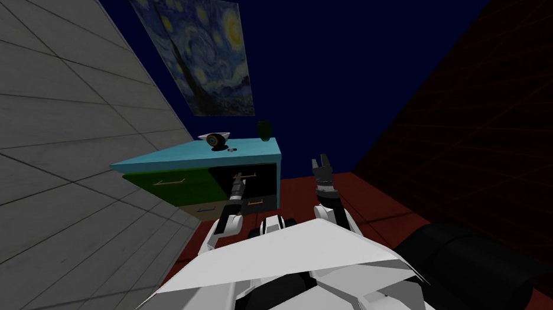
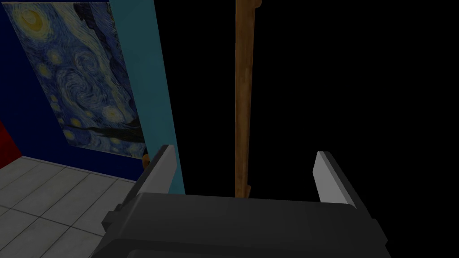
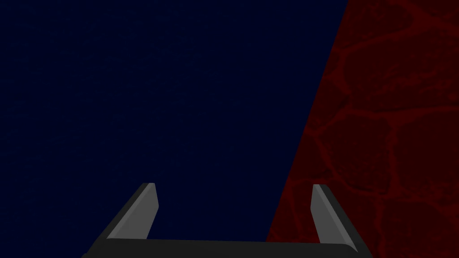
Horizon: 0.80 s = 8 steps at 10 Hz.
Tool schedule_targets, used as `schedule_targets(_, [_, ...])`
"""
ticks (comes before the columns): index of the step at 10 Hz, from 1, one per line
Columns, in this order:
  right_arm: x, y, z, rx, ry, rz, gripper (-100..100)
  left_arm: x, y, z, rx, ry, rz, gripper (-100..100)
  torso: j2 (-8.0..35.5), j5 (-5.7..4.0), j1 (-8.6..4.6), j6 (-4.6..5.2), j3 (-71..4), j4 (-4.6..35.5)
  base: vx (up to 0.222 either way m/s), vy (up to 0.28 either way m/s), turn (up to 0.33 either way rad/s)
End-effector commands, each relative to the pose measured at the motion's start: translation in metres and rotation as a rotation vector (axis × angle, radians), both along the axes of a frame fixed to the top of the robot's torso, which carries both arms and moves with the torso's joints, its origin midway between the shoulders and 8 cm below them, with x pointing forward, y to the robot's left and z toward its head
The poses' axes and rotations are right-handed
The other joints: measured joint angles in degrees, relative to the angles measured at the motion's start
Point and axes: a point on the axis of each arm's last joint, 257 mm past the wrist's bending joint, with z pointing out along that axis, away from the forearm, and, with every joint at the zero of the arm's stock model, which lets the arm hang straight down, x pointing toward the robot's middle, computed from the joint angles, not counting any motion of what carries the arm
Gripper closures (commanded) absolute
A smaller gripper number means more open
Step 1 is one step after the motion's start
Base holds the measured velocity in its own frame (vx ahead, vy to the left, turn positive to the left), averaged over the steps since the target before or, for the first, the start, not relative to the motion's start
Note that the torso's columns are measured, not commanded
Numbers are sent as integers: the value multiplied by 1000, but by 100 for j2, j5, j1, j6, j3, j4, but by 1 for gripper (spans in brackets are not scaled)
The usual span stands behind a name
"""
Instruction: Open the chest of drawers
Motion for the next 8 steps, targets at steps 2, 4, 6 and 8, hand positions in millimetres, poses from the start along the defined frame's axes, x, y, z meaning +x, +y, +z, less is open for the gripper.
schedule_targets(2, [0, 0, 0, 0, 0, 0, 0, -3, -1, 2, 0, 1, -4, 100, -5, 4, 11, -1, -5, -4, -60, 0, 13])
schedule_targets(4, [0, 0, 0, 0, 0, 0, 0, -5, -2, 4, 0, 1, -7, 100, 32, 3, 7, -2, 19, 2, -186, 5, 20])
schedule_targets(6, [0, 0, 0, 0, 0, 0, 0, -6, -2, 2, -1, 7, -8, 100, 5, -2, 12, -5, 0, 8, -147, 23, 1])
schedule_targets(8, [0, 0, 0, 0, 0, 0, 0, -11, -3, 0, -1, 12, -12, 100, -25, -4, 6, -9, -21, -1, -124, 6, 18])
